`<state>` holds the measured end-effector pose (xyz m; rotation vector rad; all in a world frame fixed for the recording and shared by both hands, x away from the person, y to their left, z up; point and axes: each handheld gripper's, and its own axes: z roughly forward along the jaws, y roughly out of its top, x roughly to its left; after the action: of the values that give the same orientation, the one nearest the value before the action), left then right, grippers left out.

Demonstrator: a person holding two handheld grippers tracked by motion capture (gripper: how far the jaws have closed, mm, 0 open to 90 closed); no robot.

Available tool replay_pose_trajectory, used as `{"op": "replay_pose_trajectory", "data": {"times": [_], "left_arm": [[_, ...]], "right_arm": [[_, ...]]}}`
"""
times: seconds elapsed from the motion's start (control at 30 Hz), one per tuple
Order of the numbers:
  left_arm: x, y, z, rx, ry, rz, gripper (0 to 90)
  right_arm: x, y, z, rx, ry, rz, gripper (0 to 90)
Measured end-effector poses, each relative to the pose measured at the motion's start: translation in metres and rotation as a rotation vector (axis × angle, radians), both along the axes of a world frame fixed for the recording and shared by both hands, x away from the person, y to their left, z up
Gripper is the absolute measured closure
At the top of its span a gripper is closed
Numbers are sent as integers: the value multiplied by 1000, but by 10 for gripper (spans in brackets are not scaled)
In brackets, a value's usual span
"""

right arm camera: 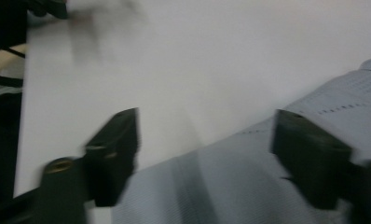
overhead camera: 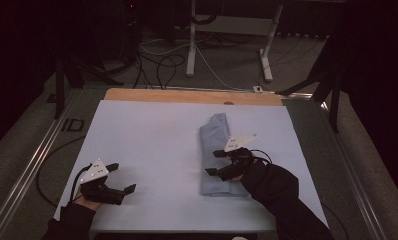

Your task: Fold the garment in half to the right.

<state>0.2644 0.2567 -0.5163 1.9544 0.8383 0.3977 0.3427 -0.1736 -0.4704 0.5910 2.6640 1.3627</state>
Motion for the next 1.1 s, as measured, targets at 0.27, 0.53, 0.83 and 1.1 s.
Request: {"op": "replay_pose_trajectory", "data": {"times": [0.27,0.53,0.83,1.1], "left_arm": [[0,1,1,-1,2,-2,4],[-1,2,1,-2,-3,-3,4],[-1,2,1,-3,2,-5,4],[-1,2,2,-4,1,-5,4]], "right_arm": [[4,-3,7,8,-17,-17,88],[3,-18,10,48,-48,-55,88],[0,-45,0,48,-56,-119,88],[-8,-69,-14,46,-45,-177,89]]}}
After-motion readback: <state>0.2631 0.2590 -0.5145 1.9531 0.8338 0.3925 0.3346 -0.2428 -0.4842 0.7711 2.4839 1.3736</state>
